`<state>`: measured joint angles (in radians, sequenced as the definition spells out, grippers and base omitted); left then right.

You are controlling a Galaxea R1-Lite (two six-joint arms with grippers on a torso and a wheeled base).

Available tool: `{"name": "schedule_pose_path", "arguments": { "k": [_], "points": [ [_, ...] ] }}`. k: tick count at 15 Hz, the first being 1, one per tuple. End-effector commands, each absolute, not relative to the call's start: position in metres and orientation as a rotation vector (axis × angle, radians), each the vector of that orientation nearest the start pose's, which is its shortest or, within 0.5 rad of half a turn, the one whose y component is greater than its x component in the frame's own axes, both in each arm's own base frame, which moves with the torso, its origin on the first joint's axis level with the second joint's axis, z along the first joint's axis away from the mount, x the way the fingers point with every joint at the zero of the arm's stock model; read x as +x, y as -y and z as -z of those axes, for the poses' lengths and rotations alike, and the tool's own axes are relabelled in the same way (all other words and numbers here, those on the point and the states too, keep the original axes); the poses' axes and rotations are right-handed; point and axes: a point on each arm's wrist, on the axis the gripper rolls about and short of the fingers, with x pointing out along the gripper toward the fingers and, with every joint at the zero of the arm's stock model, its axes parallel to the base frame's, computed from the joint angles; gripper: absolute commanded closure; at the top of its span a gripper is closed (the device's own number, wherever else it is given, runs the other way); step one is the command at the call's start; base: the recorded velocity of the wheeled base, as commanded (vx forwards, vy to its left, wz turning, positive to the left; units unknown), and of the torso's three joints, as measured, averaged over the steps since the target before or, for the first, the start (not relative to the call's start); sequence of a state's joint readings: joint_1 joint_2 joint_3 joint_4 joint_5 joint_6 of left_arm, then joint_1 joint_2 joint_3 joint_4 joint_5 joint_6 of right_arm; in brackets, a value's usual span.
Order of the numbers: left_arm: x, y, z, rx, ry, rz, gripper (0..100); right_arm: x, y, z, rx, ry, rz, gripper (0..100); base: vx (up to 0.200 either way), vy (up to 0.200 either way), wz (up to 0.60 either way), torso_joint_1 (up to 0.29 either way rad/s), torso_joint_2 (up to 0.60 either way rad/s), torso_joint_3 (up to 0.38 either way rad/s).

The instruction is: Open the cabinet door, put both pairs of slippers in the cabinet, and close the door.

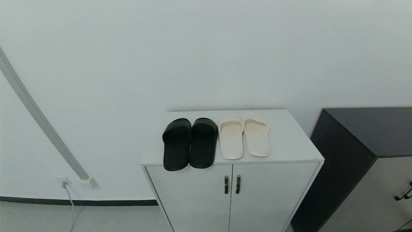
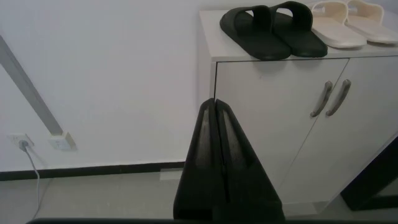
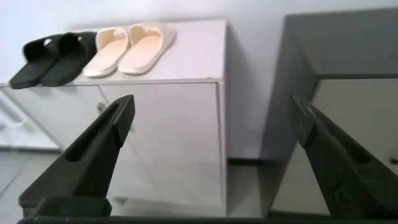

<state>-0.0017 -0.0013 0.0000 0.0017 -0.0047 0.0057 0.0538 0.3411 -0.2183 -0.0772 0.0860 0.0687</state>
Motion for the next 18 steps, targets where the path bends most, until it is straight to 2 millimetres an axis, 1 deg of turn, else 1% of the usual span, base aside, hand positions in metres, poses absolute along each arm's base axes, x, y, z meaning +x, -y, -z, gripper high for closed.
{"name": "schedule_pose_path", "arguments": {
  "k": [1, 2, 4, 7, 10, 12, 13, 14, 16, 18],
  "points": [
    [-0.023, 0.0, -0.075, 0.006, -0.002, 0.006, 100, 0.123, -0.035, -0.174, 0.114, -0.297, -0.358, 0, 0.0, 0.0, 0.0, 0.0, 0.0, 0.0],
    [-0.023, 0.0, -0.075, 0.006, -0.002, 0.006, 100, 0.144, -0.059, -0.174, 0.1, -0.292, -0.357, 0, 0.0, 0.0, 0.0, 0.0, 0.0, 0.0],
    [-0.023, 0.0, -0.075, 0.006, -0.002, 0.006, 100, 0.171, -0.117, -0.175, 0.133, -0.288, -0.332, 0, 0.0, 0.0, 0.0, 0.0, 0.0, 0.0],
    [-0.023, 0.0, -0.075, 0.006, -0.002, 0.006, 100, 0.204, -0.171, -0.181, 0.127, -0.278, -0.35, 0, 0.0, 0.0, 0.0, 0.0, 0.0, 0.0],
    [-0.023, 0.0, -0.075, 0.006, -0.002, 0.006, 100, 0.237, -0.217, -0.178, 0.115, -0.252, -0.286, 0, 0.0, 0.0, 0.0, 0.0, 0.0, 0.0],
    [-0.023, 0.0, -0.075, 0.006, -0.002, 0.006, 100, 0.251, -0.235, -0.173, 0.11, -0.248, -0.268, 0, 0.0, 0.0, 0.0, 0.0, 0.0, 0.0],
    [-0.023, 0.0, -0.075, 0.006, -0.002, 0.006, 100, 0.267, -0.249, -0.166, 0.089, -0.257, -0.214, 0, 0.0, 0.0, 0.0, 0.0, 0.0, 0.0],
    [-0.023, 0.0, -0.075, 0.006, -0.002, 0.006, 100, 0.278, -0.258, -0.162, 0.087, -0.25, -0.181, 0, 0.0, 0.0, 0.0, 0.0, 0.0, 0.0],
    [-0.023, 0.0, -0.075, 0.006, -0.002, 0.006, 100, 0.296, -0.268, -0.157, 0.077, -0.241, -0.137, 0, 0.0, 0.0, 0.0, 0.0, 0.0, 0.0],
    [-0.023, 0.0, -0.075, 0.006, -0.002, 0.006, 100, 0.312, -0.274, -0.153, 0.057, -0.257, -0.102, 0, 0.0, 0.0, 0.0, 0.0, 0.0, 0.0]
  ]
}}
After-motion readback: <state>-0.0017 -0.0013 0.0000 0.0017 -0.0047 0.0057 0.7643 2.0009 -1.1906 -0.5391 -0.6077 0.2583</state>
